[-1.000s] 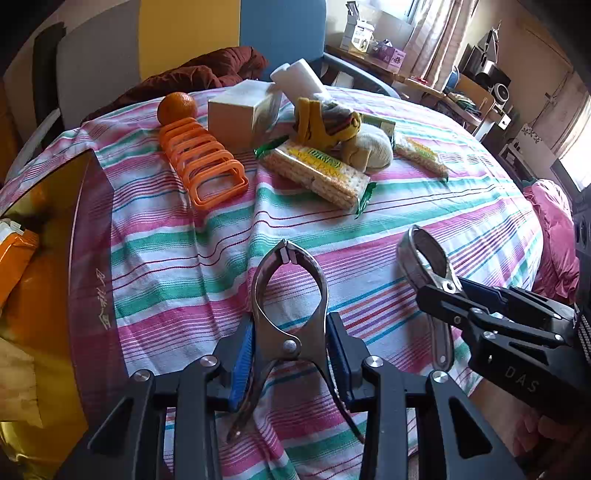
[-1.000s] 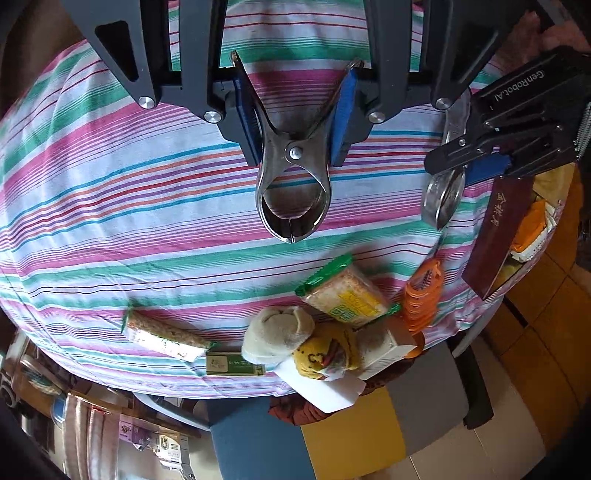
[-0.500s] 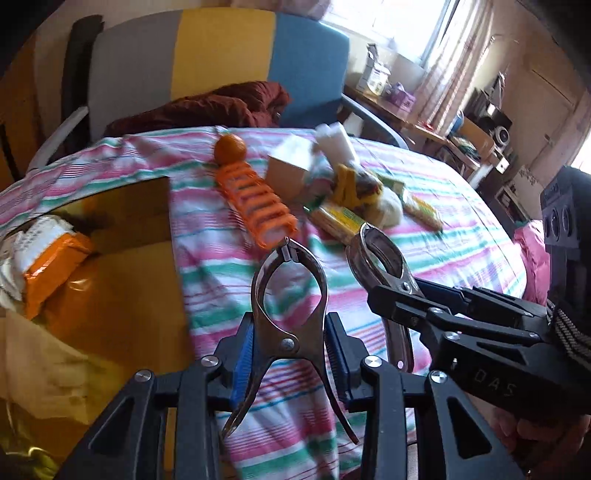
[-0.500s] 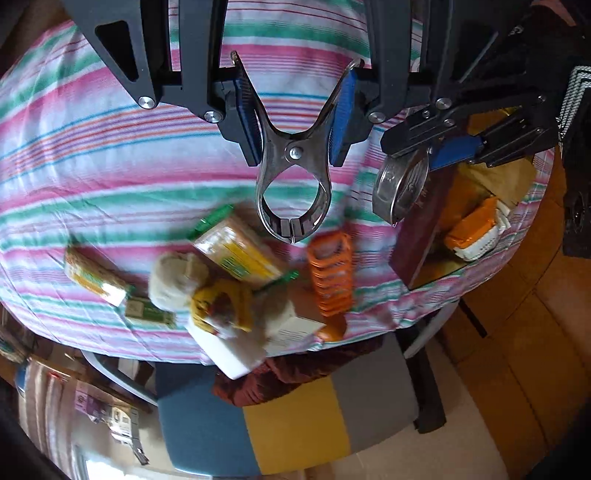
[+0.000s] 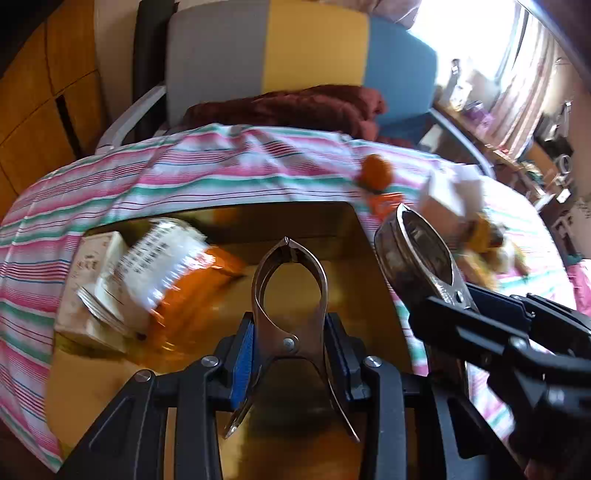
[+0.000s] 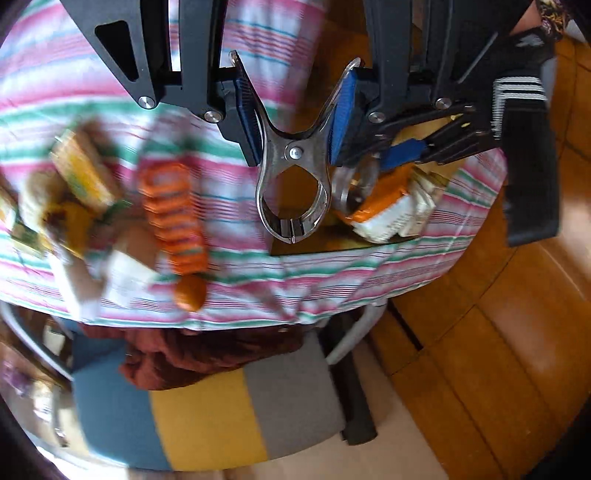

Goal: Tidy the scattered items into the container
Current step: 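Carry both clips into the gold tin and open both tools to release, then move both tools back to the yellow glove and cream sock, then grasp the yellow knitted glove with the left tool while the right tool grasps the cream sock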

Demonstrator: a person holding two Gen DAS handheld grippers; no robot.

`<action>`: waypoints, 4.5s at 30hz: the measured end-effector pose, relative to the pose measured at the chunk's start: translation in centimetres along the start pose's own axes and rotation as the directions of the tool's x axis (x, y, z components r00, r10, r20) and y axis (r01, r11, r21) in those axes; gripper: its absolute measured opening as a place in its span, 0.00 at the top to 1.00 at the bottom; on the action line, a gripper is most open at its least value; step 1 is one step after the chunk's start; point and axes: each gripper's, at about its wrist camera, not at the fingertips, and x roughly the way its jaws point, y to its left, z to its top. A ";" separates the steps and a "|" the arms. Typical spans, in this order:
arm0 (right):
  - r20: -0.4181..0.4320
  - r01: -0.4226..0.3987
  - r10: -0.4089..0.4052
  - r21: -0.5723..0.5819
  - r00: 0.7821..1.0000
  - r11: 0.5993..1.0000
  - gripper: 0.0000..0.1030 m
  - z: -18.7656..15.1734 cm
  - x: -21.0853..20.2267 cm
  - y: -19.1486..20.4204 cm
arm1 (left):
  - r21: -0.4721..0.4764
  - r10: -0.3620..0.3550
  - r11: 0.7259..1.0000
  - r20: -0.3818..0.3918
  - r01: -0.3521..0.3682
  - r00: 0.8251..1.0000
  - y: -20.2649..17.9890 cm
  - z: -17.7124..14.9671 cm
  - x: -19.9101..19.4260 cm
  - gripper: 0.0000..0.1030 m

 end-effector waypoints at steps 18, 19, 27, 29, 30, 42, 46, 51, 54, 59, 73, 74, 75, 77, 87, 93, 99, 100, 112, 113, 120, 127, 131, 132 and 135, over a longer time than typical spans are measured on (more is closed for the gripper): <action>-0.031 0.090 -0.090 -0.017 0.995 0.996 0.72 3.0 6.3 0.8 | -0.138 0.007 0.990 -0.092 -0.019 0.996 2.9 1.8 2.9 0.51; -0.022 0.082 -0.082 -0.003 0.996 0.997 0.72 2.8 5.8 0.5 | -0.155 0.001 0.988 -0.083 -0.014 0.997 2.9 1.9 2.7 0.51; 0.019 0.033 -0.035 0.102 0.999 0.994 0.61 0.3 2.2 -2.0 | -0.226 -0.063 0.972 -0.011 0.059 0.998 1.6 0.7 0.7 0.51; 0.025 0.033 -0.036 0.113 0.999 0.993 0.61 -0.2 1.6 -2.7 | -0.229 -0.081 0.970 -0.009 0.077 0.997 1.0 0.1 0.6 0.51; 0.028 0.035 -0.038 0.118 0.999 0.992 0.61 -0.4 1.4 -2.9 | -0.227 -0.091 0.970 -0.004 0.088 0.996 0.5 -0.3 0.4 0.50; 0.069 0.064 -0.078 0.187 0.995 0.980 0.61 -4.2 -2.2 -7.6 | -0.075 -0.150 0.985 0.084 0.156 0.985 -5.8 -2.7 -2.3 0.51; 0.101 0.086 -0.114 0.243 0.988 0.966 0.61 -5.9 -3.8 -10.6 | -0.034 -0.203 0.978 0.082 0.206 0.976 -7.9 -3.5 -2.6 0.51; 0.102 0.148 -0.191 0.333 0.976 0.931 0.61 -7.2 -5.1 -15.4 | 0.066 -0.257 0.965 0.054 0.253 0.965 -11.1 -4.6 -2.5 0.51; 0.099 0.184 -0.233 0.361 0.967 0.914 0.60 -6.5 -5.7 -18.0 | 0.118 -0.273 0.956 0.029 0.268 0.961 -12.8 -5.2 -2.1 0.51; 0.118 0.224 -0.282 0.356 0.952 0.907 0.52 -4.3 -6.4 -20.8 | 0.171 -0.280 0.945 -0.023 0.280 0.960 -14.9 -6.0 -1.1 0.51; 0.114 0.215 -0.275 0.375 0.955 0.902 0.18 3.1 -3.6 -24.8 | 0.214 -0.249 0.941 -0.092 0.263 0.964 -16.4 -7.1 0.6 0.51; 0.088 0.230 -0.281 0.370 0.956 0.900 0.18 3.5 -2.8 -25.0 | 0.217 -0.247 0.940 -0.094 0.262 0.964 -16.4 -7.2 0.6 0.51; 0.068 0.258 -0.302 0.366 0.951 0.894 0.17 3.7 -2.2 -25.1 | 0.217 -0.245 0.941 -0.095 0.260 0.965 -16.4 -7.3 0.6 0.51; 0.049 0.318 -0.354 0.339 0.934 0.885 0.17 3.9 -1.4 -25.1 | 0.209 -0.247 0.942 -0.097 0.263 0.964 -16.3 -7.4 0.7 0.51; 0.074 0.426 -0.440 0.158 0.895 0.891 0.32 1.8 -1.4 -22.9 | 0.185 -0.254 0.946 -0.082 0.265 0.964 -16.3 -7.6 0.7 0.51; 0.062 0.441 -0.447 0.096 0.892 0.893 0.31 -1.6 -2.7 -19.8 | 0.154 -0.258 0.951 -0.077 0.267 0.963 -15.7 -7.5 0.6 0.51; 0.036 0.197 -0.211 0.239 0.977 0.951 0.39 -8.2 -3.7 -19.2 | 0.147 -0.264 0.952 -0.044 0.268 0.963 -15.2 -7.6 -0.4 0.51; 0.049 0.188 -0.205 0.235 0.977 0.954 0.39 -8.8 -4.3 -18.9 | 0.142 -0.269 0.951 -0.043 0.273 0.962 -15.1 -7.6 -0.4 0.51; 0.233 0.202 -0.260 0.245 0.937 0.948 0.39 -2.1 -8.7 -20.5 | 0.193 -0.271 0.941 -0.062 0.278 0.961 -16.5 -7.9 0.0 0.51; 0.228 0.210 -0.262 0.229 0.938 0.950 0.39 -0.7 -8.0 -20.5 | 0.196 -0.266 0.942 -0.063 0.273 0.962 -16.5 -7.9 -0.1 0.51; 0.012 0.437 -0.461 0.298 0.887 0.849 0.32 3.4 -0.8 -25.4 | 0.187 -0.252 0.948 -0.045 0.256 0.967 -15.4 -7.7 -0.3 0.51; 0.020 0.439 -0.443 0.100 0.897 0.893 0.32 -0.7 -2.1 -21.9 | 0.175 -0.276 0.943 -0.065 0.283 0.959 -15.8 -7.6 0.6 0.51; 0.052 0.389 -0.393 0.077 0.918 0.918 0.32 -4.7 -4.4 -19.9 | 0.178 -0.279 0.941 -0.069 0.287 0.958 -15.8 -7.6 0.6 0.51; 0.061 0.368 -0.374 0.090 0.925 0.925 0.31 -5.8 -5.0 -19.7 | 0.172 -0.280 0.942 -0.066 0.287 0.958 -15.7 -7.6 0.6 0.51; 0.073 0.301 -0.314 0.142 0.947 0.943 0.27 -8.5 -6.2 -19.0 | 0.157 -0.282 0.945 -0.063 0.288 0.957 -15.4 -7.5 0.6 0.51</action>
